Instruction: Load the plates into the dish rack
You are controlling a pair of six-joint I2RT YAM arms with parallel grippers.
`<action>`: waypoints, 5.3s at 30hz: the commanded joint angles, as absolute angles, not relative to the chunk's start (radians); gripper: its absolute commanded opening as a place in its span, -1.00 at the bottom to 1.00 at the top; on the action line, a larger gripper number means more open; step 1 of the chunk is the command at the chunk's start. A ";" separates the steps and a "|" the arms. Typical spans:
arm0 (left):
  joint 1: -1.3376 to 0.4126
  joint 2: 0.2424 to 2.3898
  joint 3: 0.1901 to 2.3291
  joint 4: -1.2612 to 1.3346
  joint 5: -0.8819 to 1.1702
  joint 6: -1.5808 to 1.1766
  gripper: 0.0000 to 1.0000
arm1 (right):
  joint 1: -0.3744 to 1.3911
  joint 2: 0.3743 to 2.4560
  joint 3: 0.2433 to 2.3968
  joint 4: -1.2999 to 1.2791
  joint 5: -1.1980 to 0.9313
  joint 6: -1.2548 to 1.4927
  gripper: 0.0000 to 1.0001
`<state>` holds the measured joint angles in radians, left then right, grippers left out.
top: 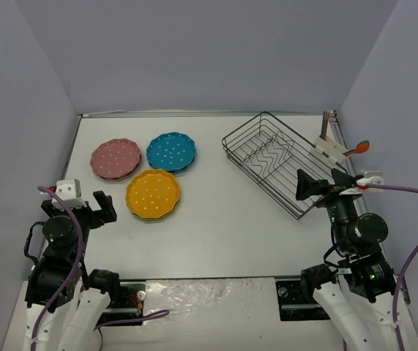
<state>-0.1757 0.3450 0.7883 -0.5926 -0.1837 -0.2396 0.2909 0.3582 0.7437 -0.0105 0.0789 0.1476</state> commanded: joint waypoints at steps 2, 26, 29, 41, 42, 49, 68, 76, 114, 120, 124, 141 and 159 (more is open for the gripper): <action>-0.175 0.375 0.802 -0.512 -0.168 -0.280 0.94 | 0.298 0.397 0.764 0.075 0.085 0.192 1.00; -0.168 1.013 0.914 -0.593 0.045 -0.468 0.94 | 0.582 1.081 0.885 0.261 -0.163 0.406 1.00; -0.160 1.052 0.937 -0.585 0.065 -0.430 0.88 | 0.674 1.192 0.878 0.369 -0.122 0.433 1.00; -0.101 1.225 1.000 -0.494 0.064 -0.255 0.66 | 0.790 1.452 0.932 0.486 -0.143 0.445 1.00; -0.092 1.244 1.005 -0.493 0.067 -0.249 0.66 | 0.792 1.450 0.925 0.492 -0.144 0.445 1.00; -0.063 1.441 1.095 -0.491 0.117 -0.189 0.47 | 0.802 1.427 0.858 0.554 -0.177 0.436 1.00; -0.006 1.665 1.164 -0.462 0.186 -0.152 -0.16 | 0.807 1.374 0.798 0.589 -0.207 0.419 1.00; -0.006 1.672 1.175 -0.489 0.205 -0.167 -0.75 | 0.808 1.370 0.801 0.583 -0.203 0.425 1.00; -0.005 1.171 0.757 -0.197 0.534 -1.044 -1.00 | 0.839 1.634 0.827 0.661 -0.121 0.932 1.00; -0.006 1.115 0.695 -0.119 0.544 -1.157 -1.00 | 0.841 1.677 0.826 0.671 -0.135 0.987 1.00; -0.006 1.076 0.657 -0.086 0.555 -1.208 -1.00 | 0.840 1.701 0.827 0.698 -0.147 1.009 0.99; -0.006 0.986 0.543 0.065 0.598 -1.383 -1.00 | 0.836 1.772 0.819 0.820 -0.216 1.084 0.91; -0.031 1.063 0.709 -0.313 0.404 -0.971 -0.36 | 0.828 1.659 0.833 0.597 -0.076 0.926 0.91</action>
<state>-0.0120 1.0287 0.5714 -0.1606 0.5125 -1.1973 0.8318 1.7830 0.7929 0.7053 -0.1933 1.0496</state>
